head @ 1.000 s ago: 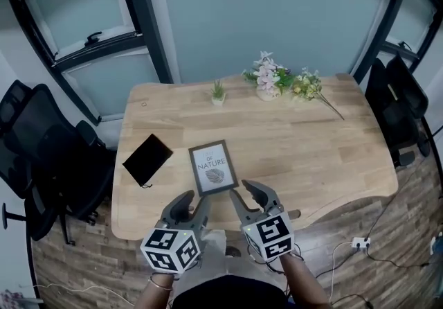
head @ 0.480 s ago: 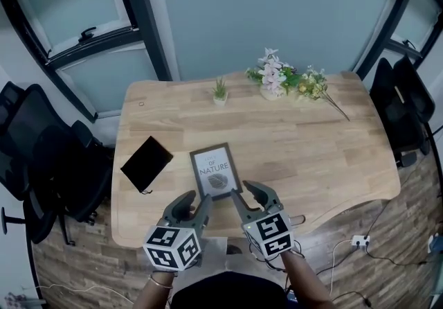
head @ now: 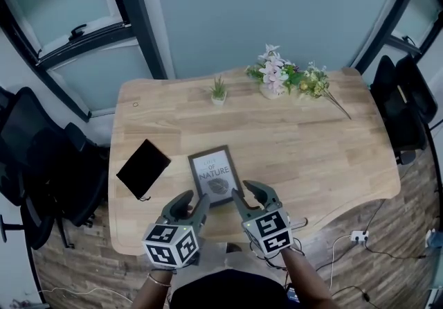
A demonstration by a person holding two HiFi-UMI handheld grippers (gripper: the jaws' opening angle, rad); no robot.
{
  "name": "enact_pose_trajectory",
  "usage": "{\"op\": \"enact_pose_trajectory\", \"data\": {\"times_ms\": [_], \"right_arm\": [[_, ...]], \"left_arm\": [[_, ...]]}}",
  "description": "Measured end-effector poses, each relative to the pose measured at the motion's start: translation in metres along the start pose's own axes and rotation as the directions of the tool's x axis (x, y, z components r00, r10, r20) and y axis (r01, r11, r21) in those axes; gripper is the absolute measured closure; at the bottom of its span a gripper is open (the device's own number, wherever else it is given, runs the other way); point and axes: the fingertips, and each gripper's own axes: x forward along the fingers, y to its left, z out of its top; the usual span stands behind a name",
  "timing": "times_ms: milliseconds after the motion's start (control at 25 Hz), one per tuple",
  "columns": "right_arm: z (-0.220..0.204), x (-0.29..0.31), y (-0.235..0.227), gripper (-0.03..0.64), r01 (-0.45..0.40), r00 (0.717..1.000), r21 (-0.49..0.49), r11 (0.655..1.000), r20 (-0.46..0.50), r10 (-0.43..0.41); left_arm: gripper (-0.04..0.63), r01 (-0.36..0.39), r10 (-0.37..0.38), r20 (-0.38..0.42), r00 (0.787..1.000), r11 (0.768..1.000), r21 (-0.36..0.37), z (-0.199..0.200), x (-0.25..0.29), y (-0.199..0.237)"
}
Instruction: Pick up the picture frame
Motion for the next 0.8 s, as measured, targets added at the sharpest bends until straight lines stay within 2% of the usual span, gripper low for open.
{"op": "enact_pose_trajectory", "data": {"times_ms": [600,800], "right_arm": [[-0.027,0.043,-0.016,0.514,0.001,0.995,0.018,1.000,-0.104,0.001],[-0.040,0.057,-0.020,0.514,0.004,0.990,0.036,0.999,-0.143,0.001]], "left_arm": [[0.443,-0.010,0.004,-0.106,0.994,0.998,-0.058,-0.020,0.035,0.038],[0.443,-0.025,0.009,-0.145,0.989,0.994,-0.110,-0.035,0.045,0.053]]}}
